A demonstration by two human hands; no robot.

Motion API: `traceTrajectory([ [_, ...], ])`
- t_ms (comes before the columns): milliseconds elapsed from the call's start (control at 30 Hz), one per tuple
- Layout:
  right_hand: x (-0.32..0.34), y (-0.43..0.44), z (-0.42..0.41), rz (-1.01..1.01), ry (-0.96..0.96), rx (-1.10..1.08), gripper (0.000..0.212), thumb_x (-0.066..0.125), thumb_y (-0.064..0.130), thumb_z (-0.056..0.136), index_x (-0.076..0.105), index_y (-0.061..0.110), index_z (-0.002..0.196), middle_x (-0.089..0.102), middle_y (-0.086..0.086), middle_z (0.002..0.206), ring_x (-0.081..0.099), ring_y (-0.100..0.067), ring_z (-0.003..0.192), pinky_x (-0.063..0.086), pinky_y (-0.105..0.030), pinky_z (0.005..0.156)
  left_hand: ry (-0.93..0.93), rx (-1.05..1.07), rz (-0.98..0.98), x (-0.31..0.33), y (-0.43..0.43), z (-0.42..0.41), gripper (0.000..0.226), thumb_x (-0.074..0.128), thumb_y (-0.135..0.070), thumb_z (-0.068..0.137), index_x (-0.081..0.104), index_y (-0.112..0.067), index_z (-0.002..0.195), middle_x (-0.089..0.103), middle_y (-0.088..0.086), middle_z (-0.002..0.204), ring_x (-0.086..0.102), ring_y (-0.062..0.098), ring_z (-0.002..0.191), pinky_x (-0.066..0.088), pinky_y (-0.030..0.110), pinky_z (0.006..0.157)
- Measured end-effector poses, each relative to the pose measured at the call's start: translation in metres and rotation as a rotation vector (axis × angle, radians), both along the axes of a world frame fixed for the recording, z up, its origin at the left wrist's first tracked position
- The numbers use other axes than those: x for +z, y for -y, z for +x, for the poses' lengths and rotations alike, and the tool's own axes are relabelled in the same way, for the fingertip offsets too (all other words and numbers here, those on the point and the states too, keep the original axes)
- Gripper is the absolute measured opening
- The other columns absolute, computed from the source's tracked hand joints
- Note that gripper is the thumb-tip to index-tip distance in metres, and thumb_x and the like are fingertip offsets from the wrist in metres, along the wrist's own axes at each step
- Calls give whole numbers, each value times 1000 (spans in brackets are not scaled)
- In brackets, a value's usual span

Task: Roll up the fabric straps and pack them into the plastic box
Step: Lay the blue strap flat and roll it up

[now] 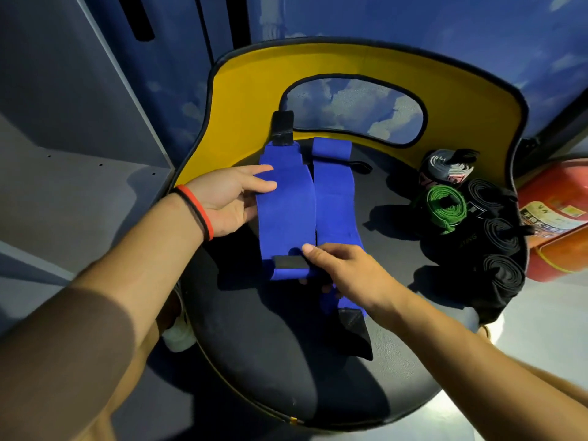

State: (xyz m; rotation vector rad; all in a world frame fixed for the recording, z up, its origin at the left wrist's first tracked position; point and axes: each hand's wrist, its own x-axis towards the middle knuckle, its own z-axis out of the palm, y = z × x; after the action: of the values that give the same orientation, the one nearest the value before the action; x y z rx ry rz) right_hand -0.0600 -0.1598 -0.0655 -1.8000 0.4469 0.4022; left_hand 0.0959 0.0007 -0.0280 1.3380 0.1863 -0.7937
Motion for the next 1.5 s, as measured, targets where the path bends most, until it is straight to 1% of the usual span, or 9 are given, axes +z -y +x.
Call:
traceTrajectory([
  [200, 5, 31, 7, 243, -50, -132, 19, 62, 5, 84, 60, 22, 76, 56, -2, 81, 51, -16, 78, 43, -28, 73, 136, 100, 44, -7, 4, 5, 62, 59, 12, 90, 51, -16, 145, 68, 7, 127, 69, 21, 108, 62, 35, 82],
  [467, 14, 67, 0, 363, -41, -201, 42, 46, -19, 88, 73, 12, 97, 62, 2, 83, 59, -12, 80, 54, -28, 76, 179, 124, 81, -14, 10, 0, 68, 60, 15, 88, 48, -16, 147, 65, 3, 131, 66, 22, 113, 56, 42, 96],
  [733, 6, 62, -5, 309, -115, -212, 30, 49, -6, 94, 73, 8, 105, 75, -7, 98, 65, -18, 92, 52, -28, 76, 61, 128, -38, -11, 27, -20, 60, 55, 12, 92, 46, -8, 147, 67, 14, 128, 69, 23, 107, 62, 32, 76],
  [933, 1, 55, -3, 94, -204, -86, 39, 69, 60, 85, 79, 25, 101, 72, 2, 112, 63, -18, 103, 52, -32, 79, 35, 265, -125, -23, 43, -42, 61, 58, 12, 91, 48, -14, 145, 61, 17, 136, 65, 28, 116, 55, 39, 98],
  [1100, 2, 60, -3, 30, -161, -148, 39, 78, 46, 84, 77, 9, 94, 64, -7, 89, 62, -16, 74, 56, -24, 62, 49, 423, -270, -14, 46, -57, 57, 60, 14, 88, 54, -15, 137, 66, 18, 127, 70, 30, 110, 60, 37, 88],
  [1200, 7, 69, -2, 84, -179, -172, 24, 85, 16, 80, 64, 4, 83, 64, -11, 89, 66, -19, 71, 59, -29, 61, 56, 440, -277, -10, 43, -65, 56, 60, 16, 88, 53, -14, 135, 65, 15, 126, 70, 30, 108, 60, 40, 88],
  [1300, 6, 81, 3, 1, -52, -228, 34, 80, -9, 76, 59, 13, 89, 62, -15, 104, 67, -28, 84, 59, -35, 63, 131, 344, -13, -13, 36, -65, 55, 65, 13, 86, 51, -16, 130, 59, 10, 125, 68, 22, 97, 59, 32, 73],
  [1400, 7, 88, 4, -139, 119, -288, 61, 79, -7, 77, 55, 29, 120, 62, -8, 114, 68, -28, 94, 62, -42, 76, 225, 95, 450, -24, 23, -56, 46, 78, -10, 82, 52, -22, 117, 50, 5, 126, 60, 18, 95, 52, 31, 76],
  [1500, 9, 85, 6, -252, 262, -325, 49, 78, 0, 82, 55, 24, 117, 62, -1, 105, 65, -18, 80, 55, -22, 56, 343, -17, 713, -31, 18, -52, 37, 85, -28, 76, 57, -25, 100, 39, 3, 121, 53, 18, 97, 42, 31, 82],
])
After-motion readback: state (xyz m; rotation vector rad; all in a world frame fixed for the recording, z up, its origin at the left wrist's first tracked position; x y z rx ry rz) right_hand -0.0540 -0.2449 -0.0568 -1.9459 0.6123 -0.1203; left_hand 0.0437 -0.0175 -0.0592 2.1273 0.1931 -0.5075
